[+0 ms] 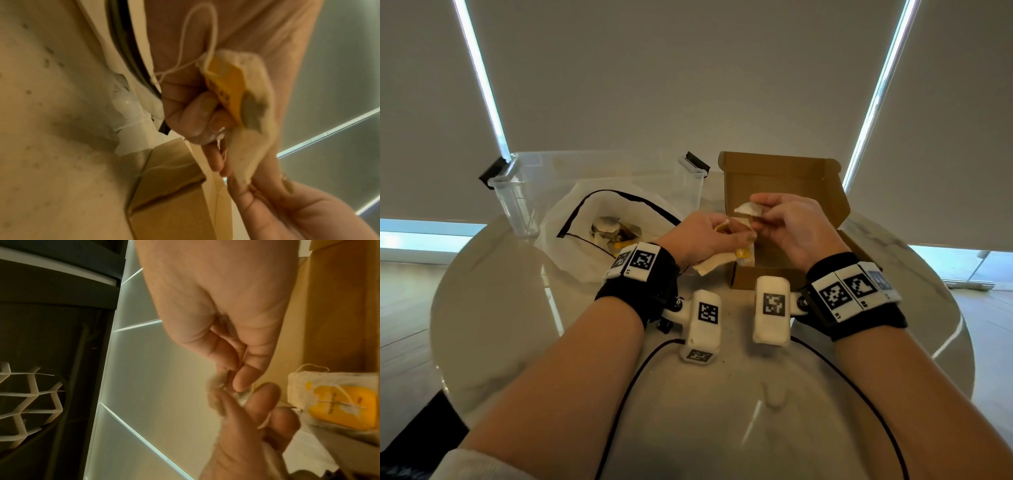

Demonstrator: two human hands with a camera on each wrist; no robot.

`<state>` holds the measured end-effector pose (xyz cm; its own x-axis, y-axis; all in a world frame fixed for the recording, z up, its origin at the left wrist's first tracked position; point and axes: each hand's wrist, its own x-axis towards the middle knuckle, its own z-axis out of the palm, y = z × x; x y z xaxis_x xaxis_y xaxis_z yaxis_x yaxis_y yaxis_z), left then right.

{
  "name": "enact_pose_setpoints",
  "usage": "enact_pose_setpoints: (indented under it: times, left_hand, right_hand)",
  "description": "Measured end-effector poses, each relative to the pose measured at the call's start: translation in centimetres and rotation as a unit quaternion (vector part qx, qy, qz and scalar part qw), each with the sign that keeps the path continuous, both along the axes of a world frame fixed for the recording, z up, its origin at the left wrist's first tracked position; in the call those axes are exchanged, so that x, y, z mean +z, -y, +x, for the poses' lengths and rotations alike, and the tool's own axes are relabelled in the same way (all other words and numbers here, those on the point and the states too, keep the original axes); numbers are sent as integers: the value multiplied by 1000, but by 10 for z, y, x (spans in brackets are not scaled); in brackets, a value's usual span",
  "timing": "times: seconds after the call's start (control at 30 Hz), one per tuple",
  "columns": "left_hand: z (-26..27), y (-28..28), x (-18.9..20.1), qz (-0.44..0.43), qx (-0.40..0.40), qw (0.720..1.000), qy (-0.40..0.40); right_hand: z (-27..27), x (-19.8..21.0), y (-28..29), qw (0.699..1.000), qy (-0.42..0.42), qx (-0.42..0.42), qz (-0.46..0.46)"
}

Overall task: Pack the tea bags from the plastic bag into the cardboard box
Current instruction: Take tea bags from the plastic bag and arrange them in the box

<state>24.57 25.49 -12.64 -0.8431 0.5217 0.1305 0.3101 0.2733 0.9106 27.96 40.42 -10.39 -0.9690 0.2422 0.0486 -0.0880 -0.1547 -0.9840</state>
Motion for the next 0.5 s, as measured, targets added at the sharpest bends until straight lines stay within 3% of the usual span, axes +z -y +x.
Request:
enact_pose_setpoints:
  times: [0.1,0.2,0.27,0.4,0.5]
  left_hand:
    - [2,-1,1,-15,-15,1000,-17]
    - [0,3,3,44,4,999,-6]
    - [1,6,4,103,11,994,24]
    - [0,9,5,153,25,988,31]
    - [1,7,6,154,18,987,38]
  right_hand:
    - [0,-1,-1,997,-31,-24,66]
    - [-2,-6,-6,970,-37,-93,221]
    - [-4,-8,-12,955,-16,-114,272]
    - [-7,-6,-19,942,54,-125,306]
    - [-4,-3,-17,953,93,-94,272]
